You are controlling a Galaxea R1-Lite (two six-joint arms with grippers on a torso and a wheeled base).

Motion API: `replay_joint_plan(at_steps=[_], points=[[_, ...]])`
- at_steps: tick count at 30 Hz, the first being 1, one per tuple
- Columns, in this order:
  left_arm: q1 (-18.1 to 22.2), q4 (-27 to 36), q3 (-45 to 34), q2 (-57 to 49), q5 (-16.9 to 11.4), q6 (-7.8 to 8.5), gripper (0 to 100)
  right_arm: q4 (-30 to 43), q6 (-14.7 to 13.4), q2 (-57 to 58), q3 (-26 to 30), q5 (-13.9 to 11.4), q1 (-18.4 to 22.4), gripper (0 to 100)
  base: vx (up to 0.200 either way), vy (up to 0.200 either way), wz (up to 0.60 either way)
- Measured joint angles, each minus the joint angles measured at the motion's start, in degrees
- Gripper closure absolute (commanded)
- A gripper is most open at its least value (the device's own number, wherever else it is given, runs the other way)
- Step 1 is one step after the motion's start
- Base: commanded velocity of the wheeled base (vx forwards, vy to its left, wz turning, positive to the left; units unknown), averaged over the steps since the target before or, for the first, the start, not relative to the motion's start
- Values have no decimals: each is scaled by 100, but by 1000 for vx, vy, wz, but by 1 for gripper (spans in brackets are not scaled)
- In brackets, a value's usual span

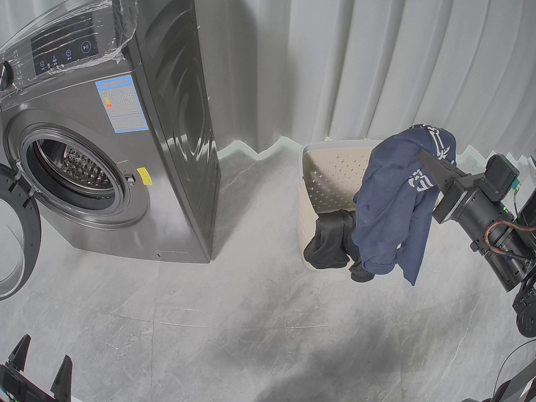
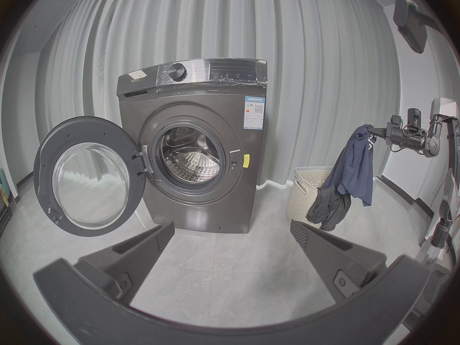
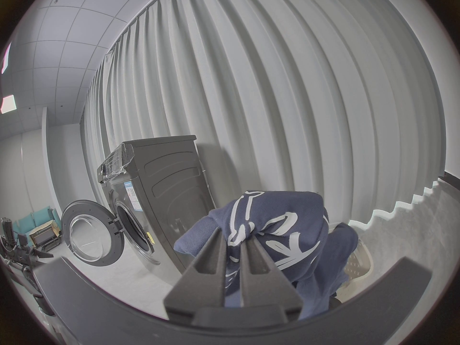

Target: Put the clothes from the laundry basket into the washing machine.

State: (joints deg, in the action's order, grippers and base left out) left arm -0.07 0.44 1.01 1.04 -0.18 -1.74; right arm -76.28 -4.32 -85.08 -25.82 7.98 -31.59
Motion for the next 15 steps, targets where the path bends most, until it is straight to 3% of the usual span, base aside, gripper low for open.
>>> replay_joint_plan(at_steps=[15], points=[[-2,2,0,0,2,0,0,-169,0,2,41,-62,-282,100,0,200,0]])
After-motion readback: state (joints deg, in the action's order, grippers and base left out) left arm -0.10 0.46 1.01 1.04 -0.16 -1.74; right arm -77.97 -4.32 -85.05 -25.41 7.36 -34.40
